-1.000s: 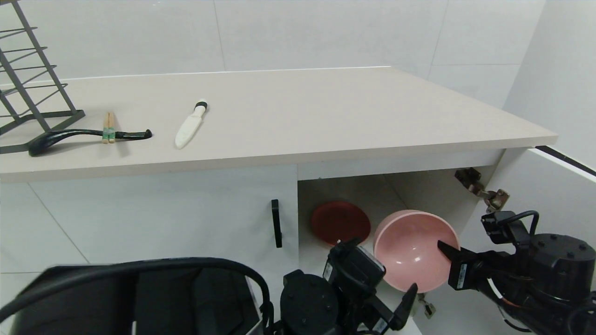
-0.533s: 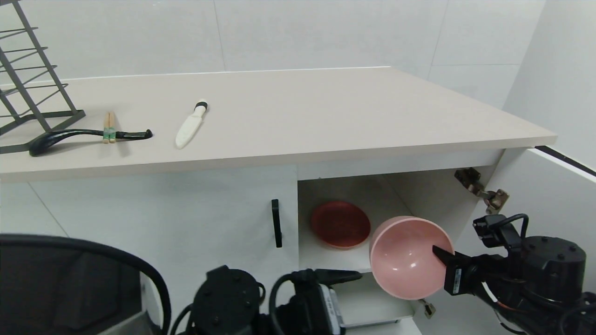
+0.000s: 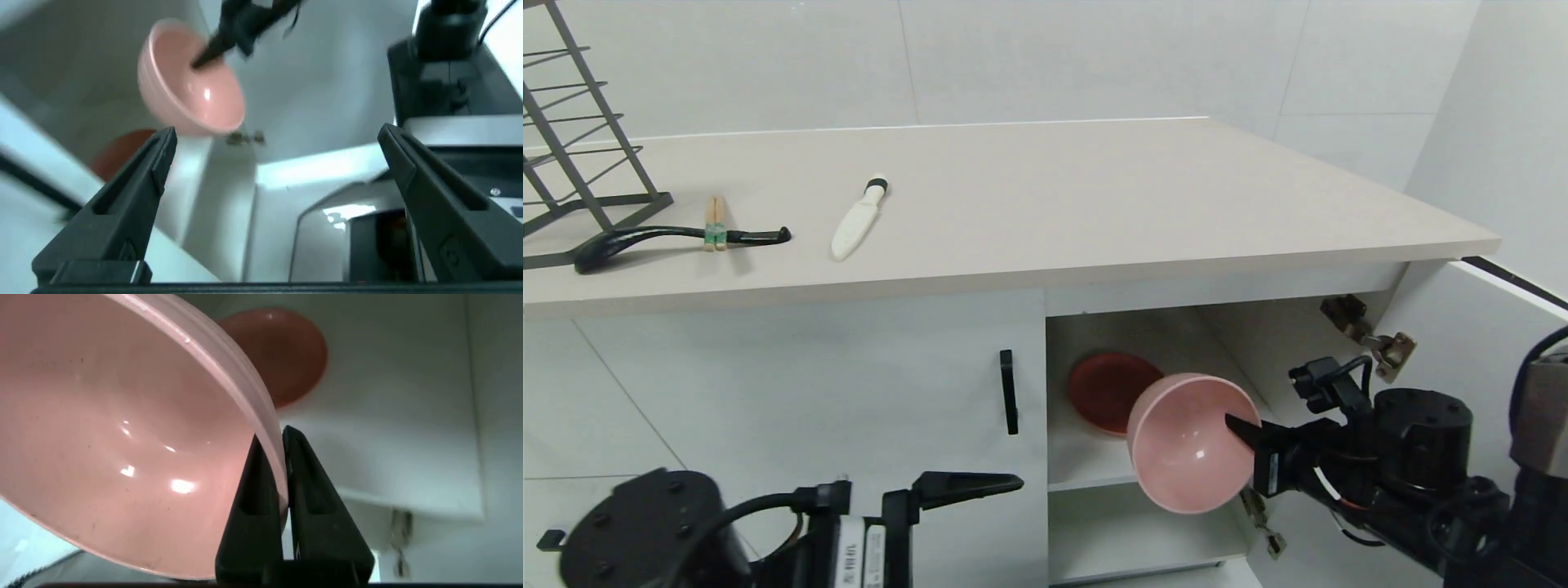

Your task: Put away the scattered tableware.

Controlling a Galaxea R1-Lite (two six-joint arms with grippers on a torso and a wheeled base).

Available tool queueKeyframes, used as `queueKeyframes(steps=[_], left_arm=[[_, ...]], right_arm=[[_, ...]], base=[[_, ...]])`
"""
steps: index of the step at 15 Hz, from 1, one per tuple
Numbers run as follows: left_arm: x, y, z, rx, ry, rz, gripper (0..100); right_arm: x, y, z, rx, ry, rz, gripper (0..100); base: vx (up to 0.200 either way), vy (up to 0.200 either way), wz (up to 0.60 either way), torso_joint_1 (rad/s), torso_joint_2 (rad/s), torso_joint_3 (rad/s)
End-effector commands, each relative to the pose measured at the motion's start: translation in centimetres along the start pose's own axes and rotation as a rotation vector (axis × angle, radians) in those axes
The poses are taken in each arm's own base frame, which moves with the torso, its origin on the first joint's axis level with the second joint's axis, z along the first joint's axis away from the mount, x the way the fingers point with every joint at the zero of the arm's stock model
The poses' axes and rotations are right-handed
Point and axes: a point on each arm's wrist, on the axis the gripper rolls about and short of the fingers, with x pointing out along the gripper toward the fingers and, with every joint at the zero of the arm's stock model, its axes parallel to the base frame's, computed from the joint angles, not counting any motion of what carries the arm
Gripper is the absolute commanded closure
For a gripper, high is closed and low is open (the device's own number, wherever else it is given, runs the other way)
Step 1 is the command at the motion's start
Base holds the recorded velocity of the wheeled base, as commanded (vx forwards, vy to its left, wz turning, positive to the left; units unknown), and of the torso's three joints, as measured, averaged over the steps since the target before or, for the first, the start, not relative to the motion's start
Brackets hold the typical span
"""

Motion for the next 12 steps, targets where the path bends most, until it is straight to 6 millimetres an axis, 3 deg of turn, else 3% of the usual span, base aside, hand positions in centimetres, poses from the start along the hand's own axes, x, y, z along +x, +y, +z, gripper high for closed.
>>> queueKeyframes(steps=[1, 5, 8, 10, 12], left_arm=[[-2.7, 0.4, 2.4, 0.057, -0.102, 0.095, 0], [-4.8, 1.0, 3.5, 0.088, -0.134, 0.2, 0], [-7.4, -0.7, 4.0, 0.048, -0.078, 0.198, 0], [-10.6, -2.0, 4.2, 0.017, -0.046, 0.308, 0], [-13.3, -4.2, 4.2, -0.064, -0.064, 0.404, 0]], right_arm=[[4.2, -0.7, -1.2, 0.004, 0.023, -0.002, 100], [8.8, -2.7, -0.3, 0.021, -0.03, -0.049, 100], [10.7, -3.8, 0.6, 0.033, -0.023, -0.06, 100], [12.4, -4.3, 1.8, 0.039, -0.036, -0.064, 100], [13.5, -4.2, 1.7, 0.042, -0.011, -0.05, 100]], base=[[0.0, 0.0, 0.0, 0.0, 0.0, 0.0], [0.0, 0.0, 0.0, 0.0, 0.0, 0.0], [0.0, 0.0, 0.0, 0.0, 0.0, 0.0], [0.0, 0.0, 0.0, 0.0, 0.0, 0.0], [0.0, 0.0, 0.0, 0.0, 0.0, 0.0]])
